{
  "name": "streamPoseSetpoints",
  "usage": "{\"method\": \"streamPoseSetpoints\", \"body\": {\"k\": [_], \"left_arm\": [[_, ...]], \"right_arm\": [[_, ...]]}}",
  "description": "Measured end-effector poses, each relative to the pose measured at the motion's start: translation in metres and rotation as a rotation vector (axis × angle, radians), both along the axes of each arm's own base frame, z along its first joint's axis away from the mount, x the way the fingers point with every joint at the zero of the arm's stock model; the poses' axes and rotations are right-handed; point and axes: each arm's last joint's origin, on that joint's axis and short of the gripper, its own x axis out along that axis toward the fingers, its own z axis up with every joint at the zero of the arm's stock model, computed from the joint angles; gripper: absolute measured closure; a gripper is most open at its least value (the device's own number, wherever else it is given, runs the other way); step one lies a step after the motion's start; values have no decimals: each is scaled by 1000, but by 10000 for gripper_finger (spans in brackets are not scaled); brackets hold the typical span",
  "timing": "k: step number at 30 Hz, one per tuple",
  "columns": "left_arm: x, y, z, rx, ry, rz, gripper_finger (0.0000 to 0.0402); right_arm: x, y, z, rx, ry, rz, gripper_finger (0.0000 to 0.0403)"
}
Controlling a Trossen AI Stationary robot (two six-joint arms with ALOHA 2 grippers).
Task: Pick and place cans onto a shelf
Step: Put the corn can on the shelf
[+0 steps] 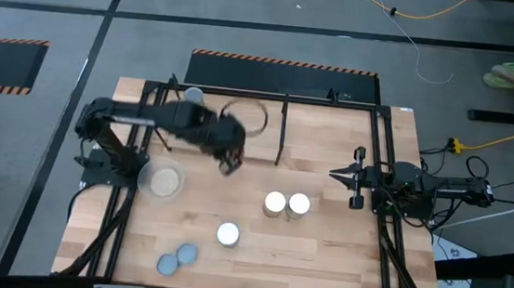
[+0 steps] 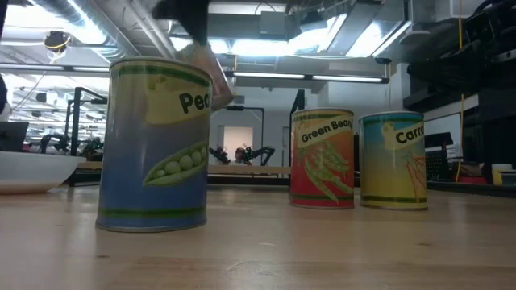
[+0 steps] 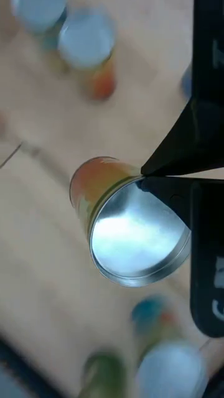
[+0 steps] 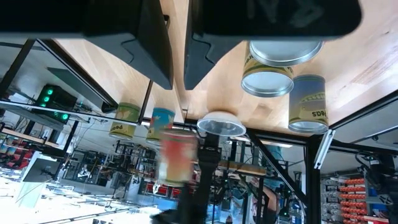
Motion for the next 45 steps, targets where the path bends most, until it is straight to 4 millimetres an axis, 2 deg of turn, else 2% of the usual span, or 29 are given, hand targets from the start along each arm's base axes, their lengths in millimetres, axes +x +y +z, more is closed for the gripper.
{"method": "streamPoseSetpoints", "body": {"k": [5,10,17,21,28,34,45], "left_arm": [[-8,60,0,113,68,34,401],[-23,108,1,176,132,95,401],[-36,154,-3,204,157,174,401],[-30,172,-15,193,173,166,401],[-11,187,-47,149,272,117,401],[-1,193,-67,116,328,96,402],[9,190,-82,56,345,58,401]], "right_arm": [[0,0,0,0,0,0,357],[0,0,0,0,1,0,357],[0,0,0,0,0,0,357],[0,0,0,0,0,0,357],[0,0,0,0,1,0,357],[0,0,0,0,1,0,357],[0,0,0,0,1,0,357]]}}
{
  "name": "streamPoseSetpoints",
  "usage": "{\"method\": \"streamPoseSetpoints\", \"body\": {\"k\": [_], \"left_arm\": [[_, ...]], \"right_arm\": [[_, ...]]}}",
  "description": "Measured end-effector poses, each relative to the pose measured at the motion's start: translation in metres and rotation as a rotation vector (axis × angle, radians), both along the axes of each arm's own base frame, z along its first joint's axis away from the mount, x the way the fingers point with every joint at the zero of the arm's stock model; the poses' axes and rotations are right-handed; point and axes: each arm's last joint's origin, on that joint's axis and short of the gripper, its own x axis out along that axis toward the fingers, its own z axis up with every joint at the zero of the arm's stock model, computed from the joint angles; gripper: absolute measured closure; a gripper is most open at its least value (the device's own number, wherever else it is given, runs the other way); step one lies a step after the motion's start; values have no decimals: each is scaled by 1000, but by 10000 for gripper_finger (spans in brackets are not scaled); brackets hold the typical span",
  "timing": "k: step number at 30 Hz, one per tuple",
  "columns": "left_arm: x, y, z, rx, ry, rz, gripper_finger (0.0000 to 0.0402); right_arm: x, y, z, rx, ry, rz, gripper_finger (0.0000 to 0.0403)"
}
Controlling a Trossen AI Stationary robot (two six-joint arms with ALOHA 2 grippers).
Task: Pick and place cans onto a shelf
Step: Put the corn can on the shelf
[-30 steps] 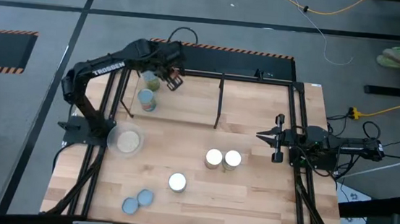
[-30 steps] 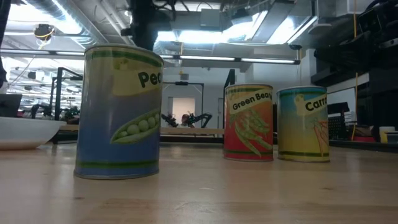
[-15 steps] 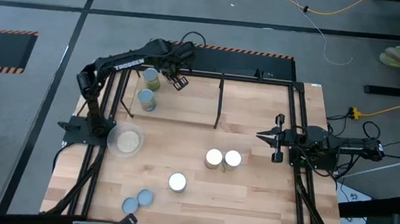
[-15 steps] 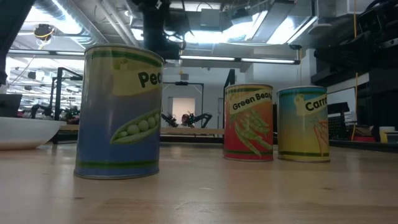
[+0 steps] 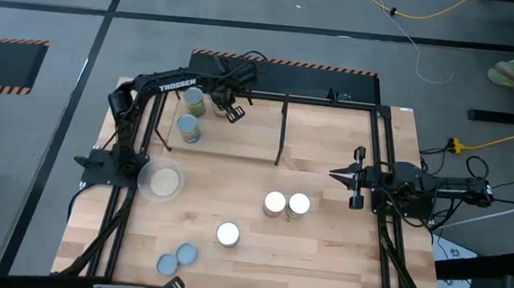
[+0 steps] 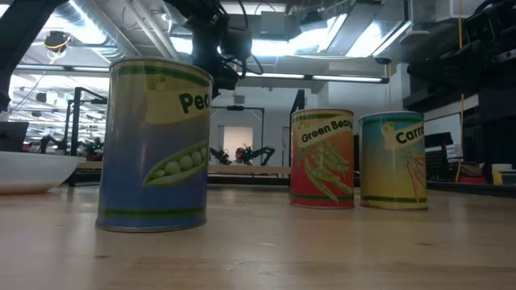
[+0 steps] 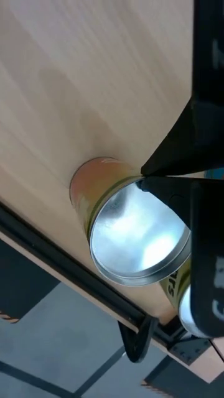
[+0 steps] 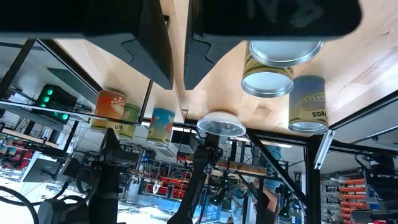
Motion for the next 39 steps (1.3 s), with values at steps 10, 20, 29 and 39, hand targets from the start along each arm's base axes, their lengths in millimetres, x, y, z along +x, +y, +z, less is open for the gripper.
{"method": "streamPoseSetpoints", "body": {"k": [10,20,29,39], "left_arm": [[-3,-3,-1,-24,41,-2,401],[-3,-3,-1,-25,42,0,401],[-3,-3,-1,-24,40,4,401],[-2,-3,-1,-18,29,6,401]], "right_arm": [[0,0,0,0,0,0,357],[0,0,0,1,3,0,357],[0,0,0,3,3,0,357],[0,0,0,3,2,0,357]]}}
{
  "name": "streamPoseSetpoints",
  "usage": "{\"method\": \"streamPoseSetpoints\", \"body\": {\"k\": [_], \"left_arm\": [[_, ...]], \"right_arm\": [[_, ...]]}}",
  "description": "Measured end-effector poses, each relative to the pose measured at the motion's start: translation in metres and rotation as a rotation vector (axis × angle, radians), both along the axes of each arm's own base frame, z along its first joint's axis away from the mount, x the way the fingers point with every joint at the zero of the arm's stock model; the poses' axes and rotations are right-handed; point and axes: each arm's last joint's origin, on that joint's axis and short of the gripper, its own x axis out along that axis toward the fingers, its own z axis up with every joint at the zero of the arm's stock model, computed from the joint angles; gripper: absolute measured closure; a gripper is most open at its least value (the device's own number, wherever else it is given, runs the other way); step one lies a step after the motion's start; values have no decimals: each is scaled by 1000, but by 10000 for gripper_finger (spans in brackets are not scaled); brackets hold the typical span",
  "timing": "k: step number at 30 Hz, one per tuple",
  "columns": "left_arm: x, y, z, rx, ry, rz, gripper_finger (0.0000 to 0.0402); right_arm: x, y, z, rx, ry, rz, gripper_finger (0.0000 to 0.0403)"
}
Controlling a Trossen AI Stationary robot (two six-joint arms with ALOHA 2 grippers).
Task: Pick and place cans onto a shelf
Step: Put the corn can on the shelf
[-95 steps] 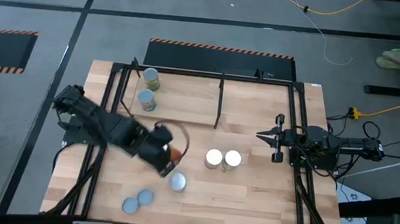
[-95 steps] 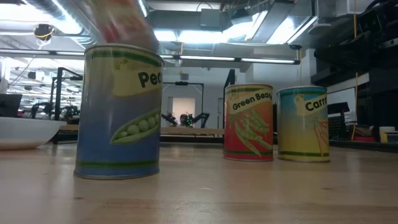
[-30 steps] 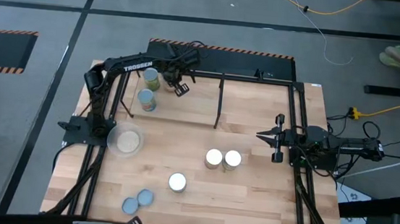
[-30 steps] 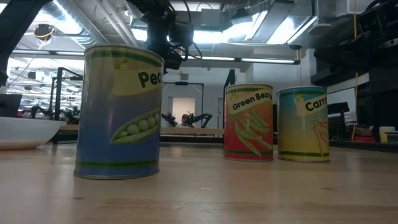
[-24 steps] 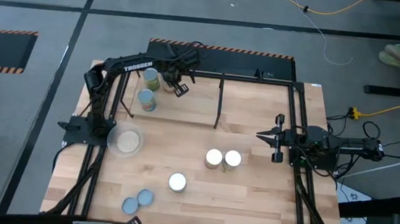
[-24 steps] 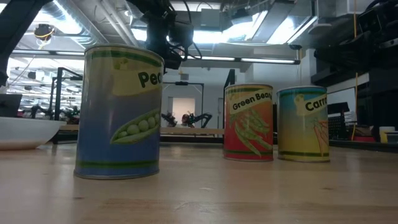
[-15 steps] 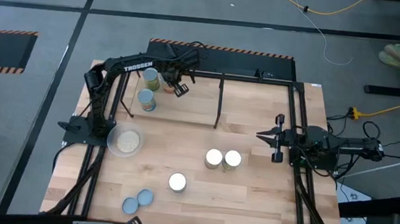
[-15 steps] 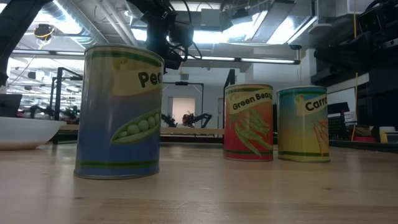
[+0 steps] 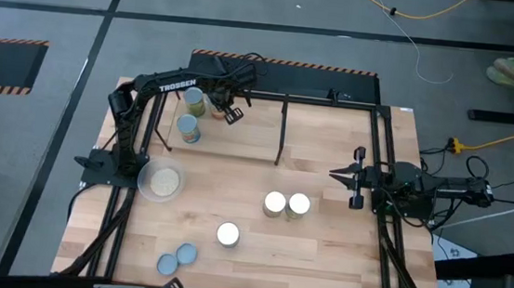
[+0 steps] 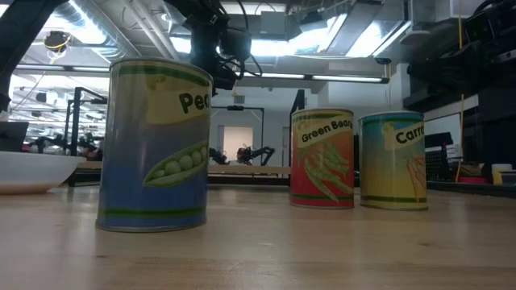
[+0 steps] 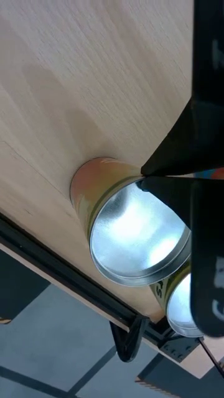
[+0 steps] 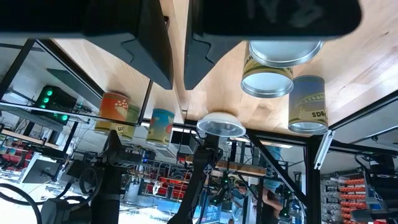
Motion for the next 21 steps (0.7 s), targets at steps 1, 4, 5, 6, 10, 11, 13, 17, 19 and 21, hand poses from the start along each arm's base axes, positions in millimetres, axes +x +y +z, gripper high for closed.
{"method": "streamPoseSetpoints", "body": {"k": [1,4,5,6,10,11,13,17,19,21], "left_arm": [[0,0,0,0,0,0,401],[2,2,-6,-10,16,2,401],[3,2,-8,-13,27,2,401],[4,2,-10,-12,33,0,401],[7,2,-13,-4,51,-11,402],[7,2,-13,-4,49,-11,402],[7,1,-13,-4,48,-12,401],[6,1,-11,2,47,-12,395],[6,1,-12,2,47,-11,388],[6,1,-12,5,49,-11,382]], "right_arm": [[0,0,0,0,0,0,357],[0,0,0,0,0,0,357],[0,0,0,0,0,0,357],[0,0,0,0,0,0,357],[0,0,0,1,-4,0,357],[0,0,0,0,-4,0,357],[0,0,0,0,-4,0,357],[0,0,0,-1,-3,0,357],[0,0,0,-1,-3,0,357],[0,0,0,-2,-3,0,357]]}}
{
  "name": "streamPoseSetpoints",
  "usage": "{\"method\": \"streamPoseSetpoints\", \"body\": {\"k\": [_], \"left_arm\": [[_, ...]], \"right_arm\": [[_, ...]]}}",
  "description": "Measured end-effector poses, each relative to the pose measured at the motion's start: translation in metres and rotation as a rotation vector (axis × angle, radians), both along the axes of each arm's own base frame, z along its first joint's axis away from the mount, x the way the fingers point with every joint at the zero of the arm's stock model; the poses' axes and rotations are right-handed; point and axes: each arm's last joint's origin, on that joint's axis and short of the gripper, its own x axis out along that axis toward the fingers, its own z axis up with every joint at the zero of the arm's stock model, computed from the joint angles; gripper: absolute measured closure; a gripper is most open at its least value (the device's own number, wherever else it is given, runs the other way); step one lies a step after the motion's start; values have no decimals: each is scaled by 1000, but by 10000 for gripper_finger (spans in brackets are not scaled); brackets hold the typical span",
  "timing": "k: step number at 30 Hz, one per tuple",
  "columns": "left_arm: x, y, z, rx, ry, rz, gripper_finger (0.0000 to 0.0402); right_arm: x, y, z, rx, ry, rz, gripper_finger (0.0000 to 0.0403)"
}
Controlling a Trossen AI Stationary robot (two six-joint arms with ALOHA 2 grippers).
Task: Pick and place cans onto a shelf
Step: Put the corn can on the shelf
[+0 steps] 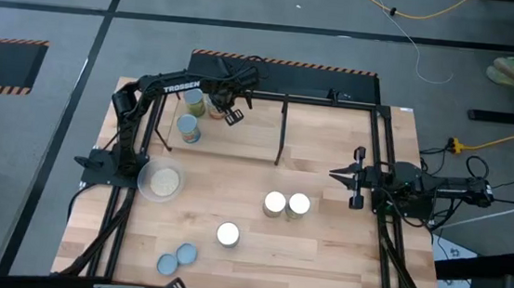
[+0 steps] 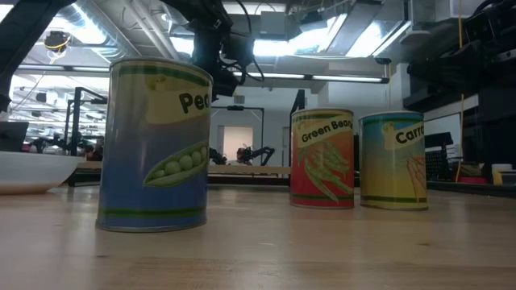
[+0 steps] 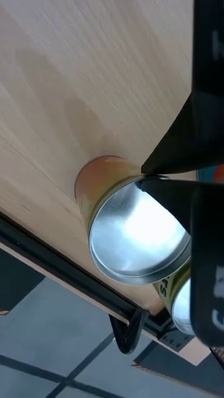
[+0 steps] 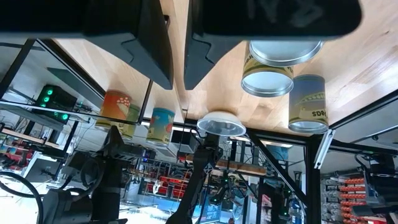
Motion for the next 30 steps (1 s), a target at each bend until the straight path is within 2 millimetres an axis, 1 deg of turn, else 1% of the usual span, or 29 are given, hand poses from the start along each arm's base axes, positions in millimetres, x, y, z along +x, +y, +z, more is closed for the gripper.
{"method": "streamPoseSetpoints", "body": {"k": [8,17,24,30], "left_arm": [[2,-3,0,2,6,-31,359],[3,-4,-1,-15,-4,-33,324],[2,-3,-1,-15,1,-43,323],[1,-6,7,-18,0,-46,321]], "right_arm": [[0,0,0,-1,0,0,357],[0,0,0,-1,1,0,357],[0,0,0,-1,1,0,357],[0,0,0,-1,0,0,357]]}}
